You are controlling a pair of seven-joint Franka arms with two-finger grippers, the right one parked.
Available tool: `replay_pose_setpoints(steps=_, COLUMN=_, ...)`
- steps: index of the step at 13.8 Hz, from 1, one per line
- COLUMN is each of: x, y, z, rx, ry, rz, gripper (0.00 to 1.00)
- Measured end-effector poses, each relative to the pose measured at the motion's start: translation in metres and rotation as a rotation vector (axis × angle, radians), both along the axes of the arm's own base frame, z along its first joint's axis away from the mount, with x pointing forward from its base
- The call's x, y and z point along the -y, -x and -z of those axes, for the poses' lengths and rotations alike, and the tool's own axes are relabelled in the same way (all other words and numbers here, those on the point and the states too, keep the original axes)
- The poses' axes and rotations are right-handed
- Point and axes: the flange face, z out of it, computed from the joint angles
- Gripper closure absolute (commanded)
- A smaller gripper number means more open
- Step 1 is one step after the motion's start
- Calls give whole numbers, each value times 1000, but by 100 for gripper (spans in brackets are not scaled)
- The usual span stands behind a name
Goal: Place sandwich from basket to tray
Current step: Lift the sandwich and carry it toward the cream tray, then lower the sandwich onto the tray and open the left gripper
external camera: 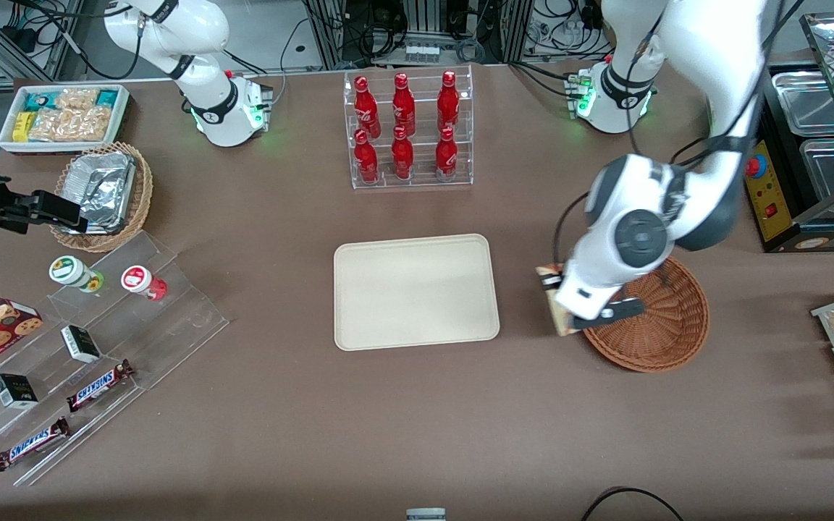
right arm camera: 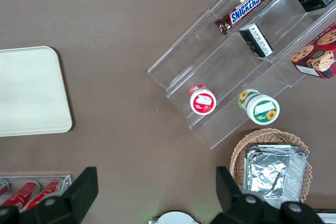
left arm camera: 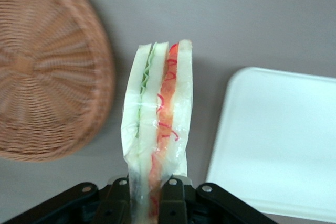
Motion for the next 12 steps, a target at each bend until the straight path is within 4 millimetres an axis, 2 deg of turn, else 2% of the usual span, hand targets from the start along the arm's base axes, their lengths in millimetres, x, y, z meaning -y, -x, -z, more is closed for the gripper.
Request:
replay_pose_setpoints(steps=4, x=68, y=10, z=18, rx=0, ry=3, rz=48, gripper=100)
replay_pose_setpoints(steps=8, x=144, y=22, z=39, rx=13, ry=3, rz=34, gripper=100)
replay_pose_setpoints(steps=12, x=191, y=38, z=60, rx=40, ry=22, rz=34, gripper=100)
